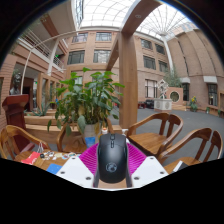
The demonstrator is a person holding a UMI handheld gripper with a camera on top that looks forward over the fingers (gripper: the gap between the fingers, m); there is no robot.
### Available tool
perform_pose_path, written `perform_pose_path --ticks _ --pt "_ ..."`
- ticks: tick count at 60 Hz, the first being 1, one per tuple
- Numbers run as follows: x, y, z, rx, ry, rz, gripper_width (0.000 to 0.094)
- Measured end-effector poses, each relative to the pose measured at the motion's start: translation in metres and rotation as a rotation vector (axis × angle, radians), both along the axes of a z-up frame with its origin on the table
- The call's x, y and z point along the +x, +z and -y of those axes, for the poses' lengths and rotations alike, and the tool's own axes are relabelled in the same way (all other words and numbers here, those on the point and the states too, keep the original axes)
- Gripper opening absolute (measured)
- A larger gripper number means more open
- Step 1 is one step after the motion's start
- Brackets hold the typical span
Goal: Arrange mouse
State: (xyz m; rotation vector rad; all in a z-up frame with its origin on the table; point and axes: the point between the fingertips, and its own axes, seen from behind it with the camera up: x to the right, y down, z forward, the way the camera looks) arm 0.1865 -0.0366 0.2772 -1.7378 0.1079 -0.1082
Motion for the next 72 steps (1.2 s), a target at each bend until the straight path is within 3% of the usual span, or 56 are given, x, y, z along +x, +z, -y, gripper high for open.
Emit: perform_pose_path --ticks 8,17,22,30,36,40,44,45,47,72 --pt "-0.09 -0.005 -0.048 -0.014 0.123 -0.004 0.0365" --pt "-0.188 -0.108 -0.091 -0.193 0.257 -0.005 0.0366" --pt "-0.22 -0.18 -0.104 -0.295 0.299 0.026 0.0368" --pt "-0.25 -0.254 -0.099 -0.441 0.319 0.02 0.0387" --pt "-0.256 -0.288 -0.099 -0.498 0.317 -0.005 0.0473" --pt "-0.254 -0.28 -0.099 -0.46 0.303 0.004 0.0558" --pt "-0.247 -0.266 -0.095 -0.434 0.289 0.035 0.0838" --pt "-0.247 -0.262 -0.093 -0.426 0.289 0.04 0.087" --pt "-0.245 -0.253 -0.088 -0.414 0.283 0.047 0.0832" --pt "-0.227 -0.128 0.04 -0.291 0.198 0.045 0.0855"
